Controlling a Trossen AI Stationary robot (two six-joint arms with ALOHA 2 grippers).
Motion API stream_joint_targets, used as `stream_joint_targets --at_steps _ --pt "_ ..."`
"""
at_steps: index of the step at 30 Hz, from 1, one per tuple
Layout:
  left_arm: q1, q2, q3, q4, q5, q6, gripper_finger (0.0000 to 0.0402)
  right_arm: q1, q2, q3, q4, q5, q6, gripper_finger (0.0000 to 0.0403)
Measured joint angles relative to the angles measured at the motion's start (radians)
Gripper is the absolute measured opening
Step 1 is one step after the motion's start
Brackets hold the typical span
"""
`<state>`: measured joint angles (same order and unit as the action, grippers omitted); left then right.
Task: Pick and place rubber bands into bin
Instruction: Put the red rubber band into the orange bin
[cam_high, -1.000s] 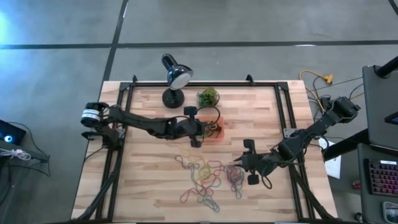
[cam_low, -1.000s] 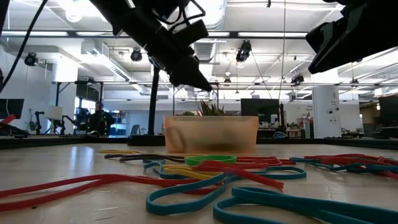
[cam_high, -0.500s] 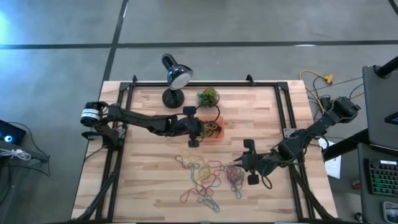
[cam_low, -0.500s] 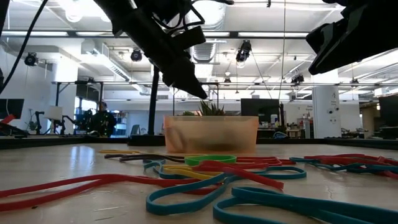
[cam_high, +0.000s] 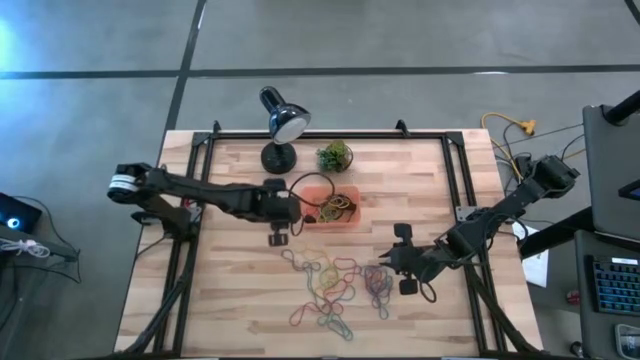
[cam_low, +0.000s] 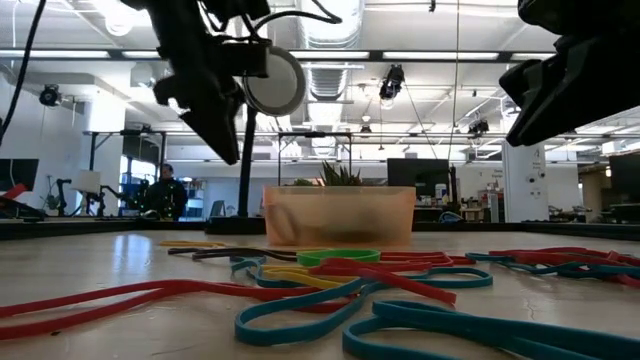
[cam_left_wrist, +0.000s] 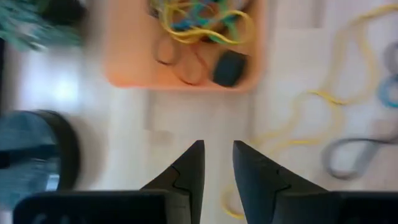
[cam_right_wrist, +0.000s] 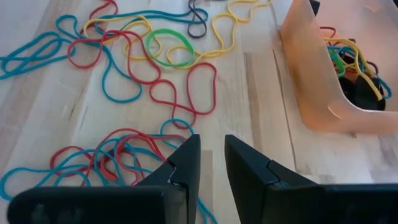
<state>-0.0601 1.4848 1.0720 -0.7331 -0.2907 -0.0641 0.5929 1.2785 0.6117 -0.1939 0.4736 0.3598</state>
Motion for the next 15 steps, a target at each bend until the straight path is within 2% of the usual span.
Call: stream_joint_targets --at_steps 7,12,15 --pt "-0.057 -0.008 -0.036 -0.010 0.167 -0.119 0.0068 0.001 0.000 -0.009 0.011 -0.011 0.077 0.0068" --pt "-0.168 -0.010 -0.072 0.014 0.167 -0.220 0.0068 0.005 0.000 -0.052 0.079 -0.122 0.089 0.0068" --pt "-0.255 -0.010 -0.099 0.101 0.111 -0.271 0.0068 0.005 0.000 -0.082 0.151 -0.182 0.064 0.0068"
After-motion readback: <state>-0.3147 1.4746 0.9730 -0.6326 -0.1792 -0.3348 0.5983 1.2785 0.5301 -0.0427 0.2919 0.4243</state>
